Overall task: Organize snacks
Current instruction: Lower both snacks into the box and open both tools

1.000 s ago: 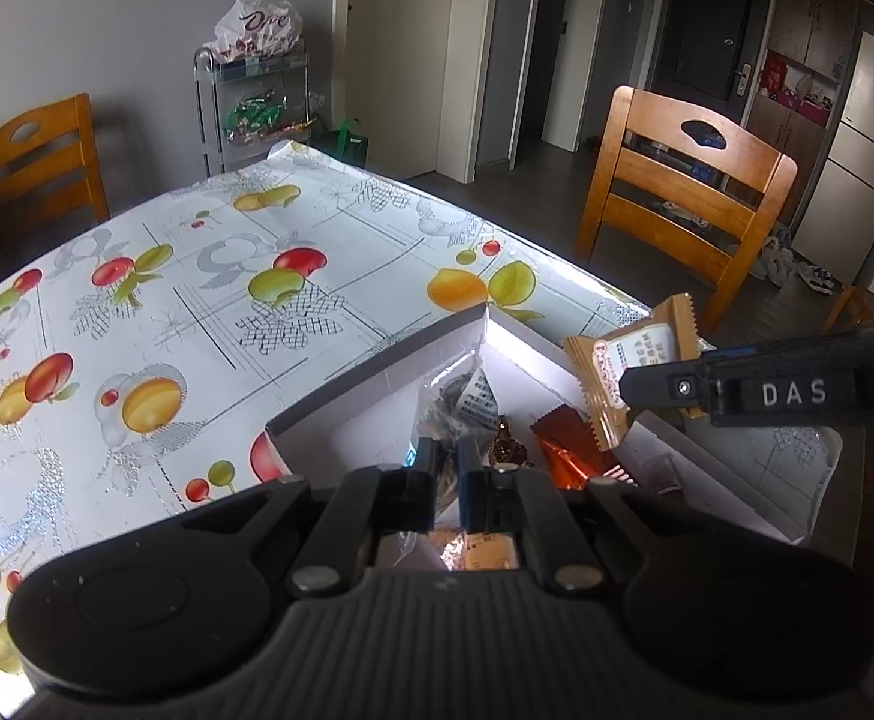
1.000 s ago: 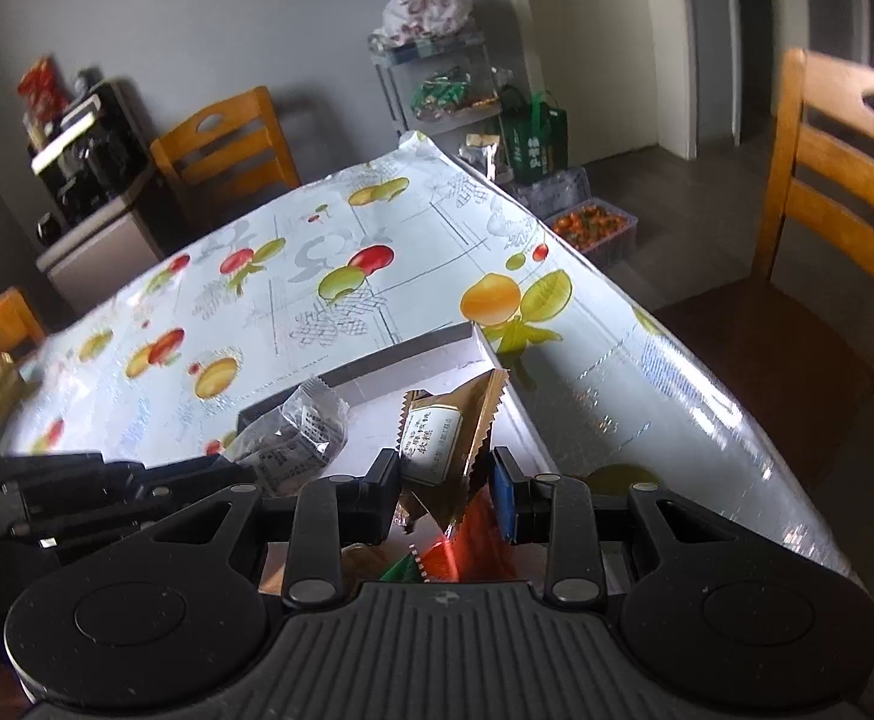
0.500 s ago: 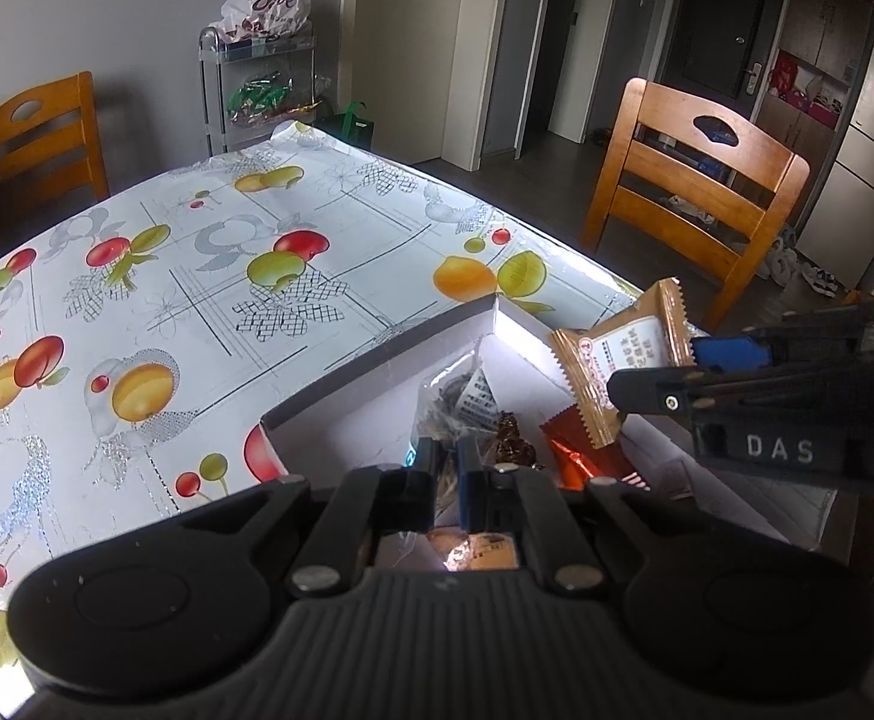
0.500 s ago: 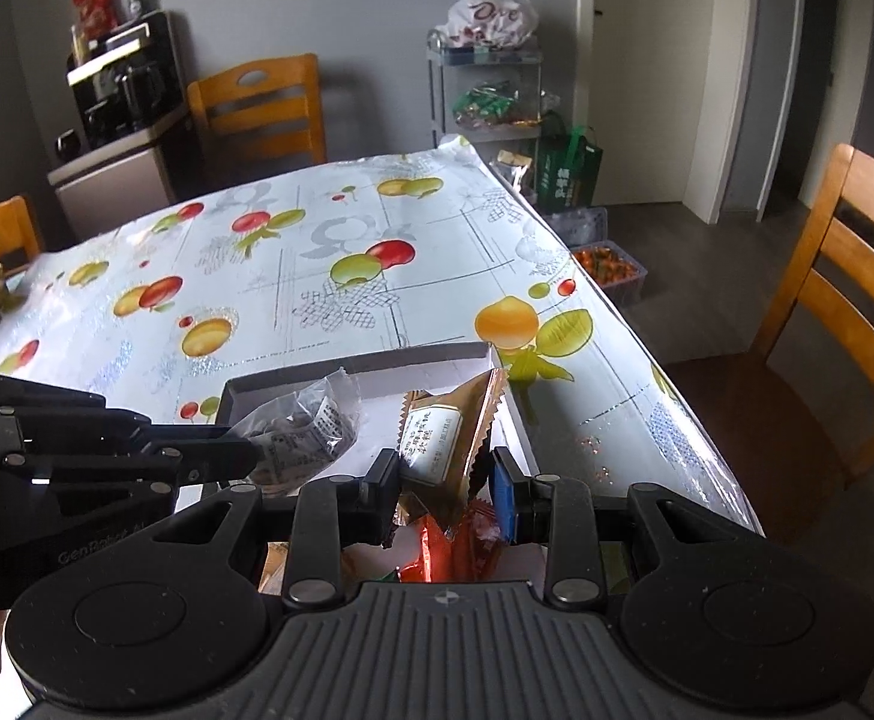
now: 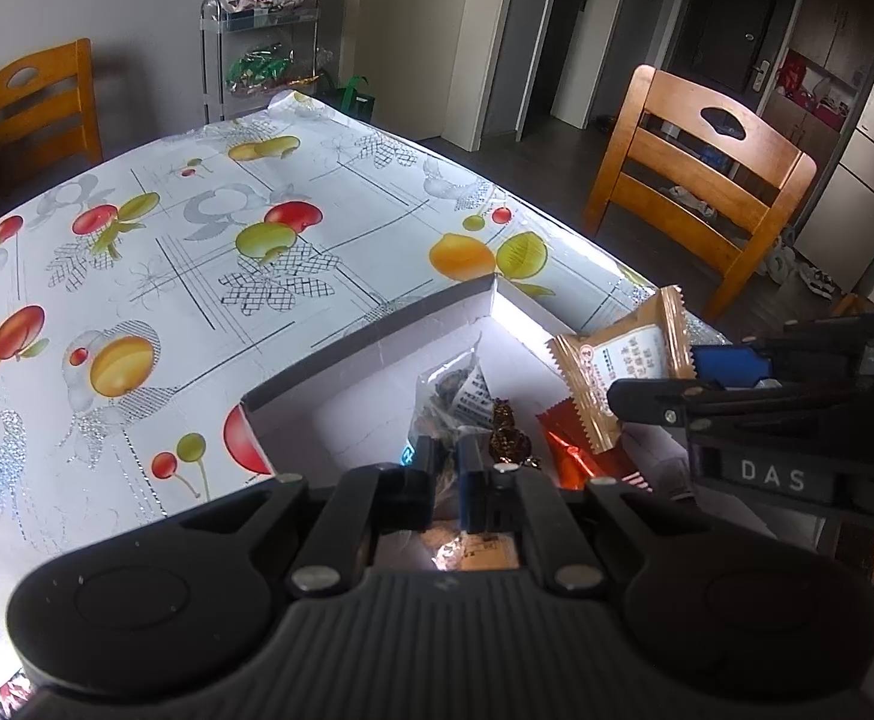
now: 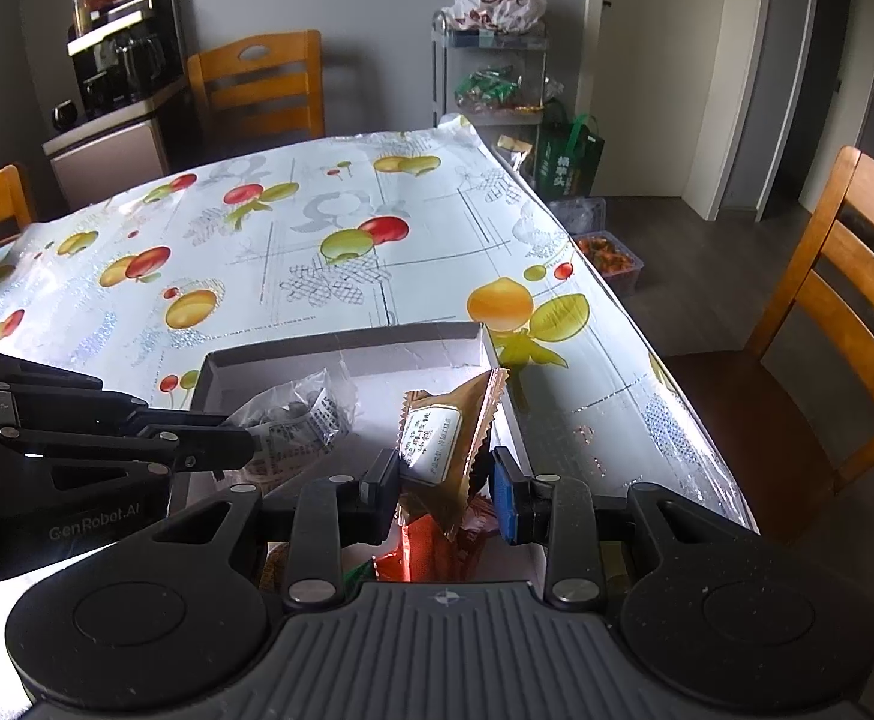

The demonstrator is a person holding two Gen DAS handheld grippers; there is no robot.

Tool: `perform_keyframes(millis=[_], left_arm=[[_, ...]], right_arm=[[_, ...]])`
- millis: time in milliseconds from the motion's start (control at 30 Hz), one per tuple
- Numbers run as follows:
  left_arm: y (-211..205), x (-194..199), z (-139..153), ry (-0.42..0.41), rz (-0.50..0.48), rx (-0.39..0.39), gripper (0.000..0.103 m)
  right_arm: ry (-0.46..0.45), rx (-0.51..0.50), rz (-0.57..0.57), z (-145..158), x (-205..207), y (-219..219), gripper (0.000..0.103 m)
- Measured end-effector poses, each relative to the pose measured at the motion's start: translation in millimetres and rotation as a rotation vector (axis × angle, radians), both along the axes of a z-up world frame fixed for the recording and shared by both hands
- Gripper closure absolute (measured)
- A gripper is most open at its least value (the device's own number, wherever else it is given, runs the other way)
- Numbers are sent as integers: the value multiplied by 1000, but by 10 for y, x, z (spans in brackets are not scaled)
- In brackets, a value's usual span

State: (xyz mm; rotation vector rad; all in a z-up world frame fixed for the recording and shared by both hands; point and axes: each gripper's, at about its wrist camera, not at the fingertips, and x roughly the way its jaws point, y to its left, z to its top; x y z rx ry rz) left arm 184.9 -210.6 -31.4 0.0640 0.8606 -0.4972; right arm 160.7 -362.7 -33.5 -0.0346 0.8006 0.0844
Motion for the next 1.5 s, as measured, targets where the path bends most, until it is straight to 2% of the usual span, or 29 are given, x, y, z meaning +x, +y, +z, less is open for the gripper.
perform_keyframes(millis=[933,1033,1100,1167,1500], left_arm=[[-221,88,-79,7,-52,31,98],[-226,90,-81,8,-53,25,94],[-221,84,-76,2,-49,25,85],[-215,64,-52,-12,-44,23,67],[-80,1,57,-40,-16,11,64]], right_arm=[[42,-2,-1,-88,67,-67,69],[36,4,-8,-67,66,-81,69],[32,7,-8,-52,58,-92,69],[27,9,-6,-35,53,-89,69],[16,11,-14,-1,39,-58,69]])
